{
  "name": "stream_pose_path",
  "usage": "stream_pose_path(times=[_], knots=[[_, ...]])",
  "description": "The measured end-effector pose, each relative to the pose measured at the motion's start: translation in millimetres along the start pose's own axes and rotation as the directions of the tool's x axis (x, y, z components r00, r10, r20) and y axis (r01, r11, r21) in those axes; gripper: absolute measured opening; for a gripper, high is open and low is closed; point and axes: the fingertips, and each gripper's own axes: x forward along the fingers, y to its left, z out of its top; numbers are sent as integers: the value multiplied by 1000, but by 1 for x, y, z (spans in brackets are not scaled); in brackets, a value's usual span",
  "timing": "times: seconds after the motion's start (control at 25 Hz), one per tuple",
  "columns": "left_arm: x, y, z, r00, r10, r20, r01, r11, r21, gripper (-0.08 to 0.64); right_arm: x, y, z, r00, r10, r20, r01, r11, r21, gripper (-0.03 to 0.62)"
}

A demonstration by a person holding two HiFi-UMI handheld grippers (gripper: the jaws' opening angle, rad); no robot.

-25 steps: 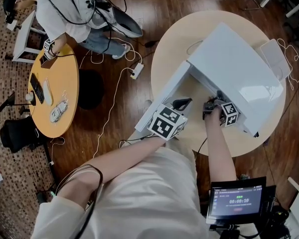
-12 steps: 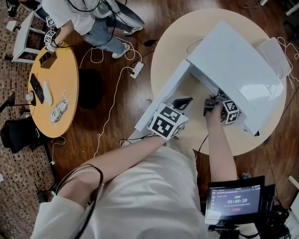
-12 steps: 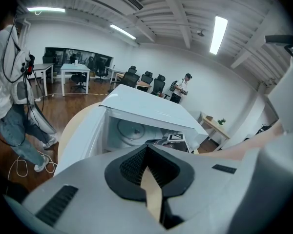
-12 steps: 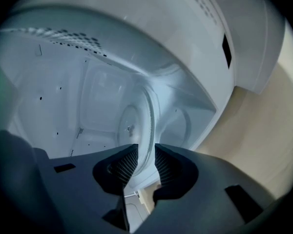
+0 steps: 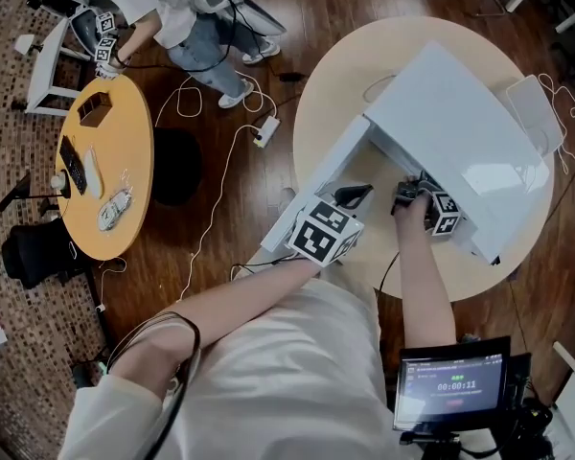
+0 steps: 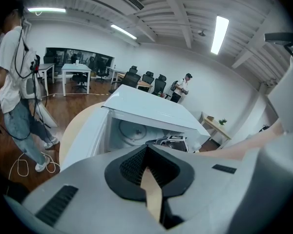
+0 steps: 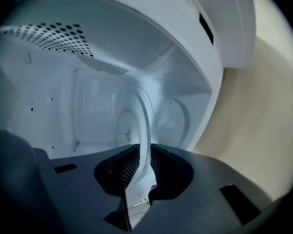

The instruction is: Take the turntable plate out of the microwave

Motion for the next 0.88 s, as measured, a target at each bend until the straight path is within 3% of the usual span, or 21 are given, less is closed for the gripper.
stream_pose_path(times=[0.08, 0.88], knots=[[-1, 0, 0, 1000, 0, -1, 0, 1000, 0, 9, -4, 0, -5, 1000, -20, -10, 21, 1000, 15, 34], [0, -5, -7, 1000, -7, -12, 7, 1000, 4, 9, -12, -2, -1, 999, 43, -25, -42, 998, 49, 26]])
